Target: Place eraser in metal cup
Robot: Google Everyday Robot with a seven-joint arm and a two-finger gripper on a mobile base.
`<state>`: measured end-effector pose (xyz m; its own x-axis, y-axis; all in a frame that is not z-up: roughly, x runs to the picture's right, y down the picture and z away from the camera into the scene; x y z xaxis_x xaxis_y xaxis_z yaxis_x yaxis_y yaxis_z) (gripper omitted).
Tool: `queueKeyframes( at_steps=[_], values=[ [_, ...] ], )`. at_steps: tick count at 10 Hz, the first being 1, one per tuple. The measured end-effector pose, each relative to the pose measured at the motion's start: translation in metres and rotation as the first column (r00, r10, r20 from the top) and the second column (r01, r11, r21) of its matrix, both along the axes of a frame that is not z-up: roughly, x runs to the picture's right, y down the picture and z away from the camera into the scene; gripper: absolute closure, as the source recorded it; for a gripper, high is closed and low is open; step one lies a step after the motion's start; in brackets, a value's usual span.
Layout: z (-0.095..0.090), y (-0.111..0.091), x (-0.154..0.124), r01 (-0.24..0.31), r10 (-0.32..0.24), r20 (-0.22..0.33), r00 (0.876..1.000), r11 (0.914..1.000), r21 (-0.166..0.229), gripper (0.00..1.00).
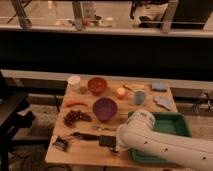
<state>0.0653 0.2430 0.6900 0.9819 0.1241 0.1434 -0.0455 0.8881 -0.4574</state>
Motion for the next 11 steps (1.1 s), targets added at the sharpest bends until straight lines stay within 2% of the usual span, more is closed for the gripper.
queueKeyframes(
  at_steps=[4,5,11],
  values=[
    [0.0049,0.0054,0.0018,0.004,-0.004,-0.012,1.0,0.9999,-0.014,0.98],
    [0.0043,0.0053,0.0029,0.006,-0.006,-0.021,1.0,0.9999,-0.014,0.91],
    [-0.0003,0.0048,-0.0032,0.028,-0.028,-0.034,0.999,0.9995,-0.016,0.31]
  ],
)
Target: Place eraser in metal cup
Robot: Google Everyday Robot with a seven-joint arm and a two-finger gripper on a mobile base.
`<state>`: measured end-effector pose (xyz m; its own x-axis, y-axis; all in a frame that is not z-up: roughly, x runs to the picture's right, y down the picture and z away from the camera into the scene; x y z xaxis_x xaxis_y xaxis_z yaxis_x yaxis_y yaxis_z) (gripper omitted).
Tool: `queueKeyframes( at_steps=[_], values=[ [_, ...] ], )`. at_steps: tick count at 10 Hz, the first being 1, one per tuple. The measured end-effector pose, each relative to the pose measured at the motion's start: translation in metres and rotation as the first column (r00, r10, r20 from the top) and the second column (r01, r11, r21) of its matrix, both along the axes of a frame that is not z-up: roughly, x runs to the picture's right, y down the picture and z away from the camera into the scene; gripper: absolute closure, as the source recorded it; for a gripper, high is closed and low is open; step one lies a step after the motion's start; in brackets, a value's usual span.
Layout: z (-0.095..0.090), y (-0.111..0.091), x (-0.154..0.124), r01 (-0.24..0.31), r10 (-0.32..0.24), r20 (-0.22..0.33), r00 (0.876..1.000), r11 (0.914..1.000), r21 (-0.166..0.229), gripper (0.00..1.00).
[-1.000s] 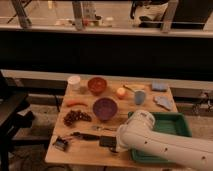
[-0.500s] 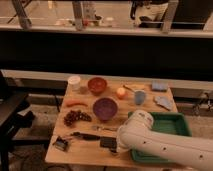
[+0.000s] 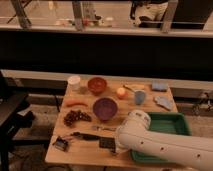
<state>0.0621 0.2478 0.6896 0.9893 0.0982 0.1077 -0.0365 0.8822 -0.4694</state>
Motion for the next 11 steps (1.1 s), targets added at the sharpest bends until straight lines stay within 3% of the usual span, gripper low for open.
queueKeyframes(
  at_steps=[2,11],
  values=[
    [0.001,0.001,0.002,-0.003,0.003,-0.007,1.0,1.0,-0.003,0.2],
    [0.015,0.006,0.004,-0.022,0.022,-0.025,0.999,0.9996,-0.016,0.2]
  ],
)
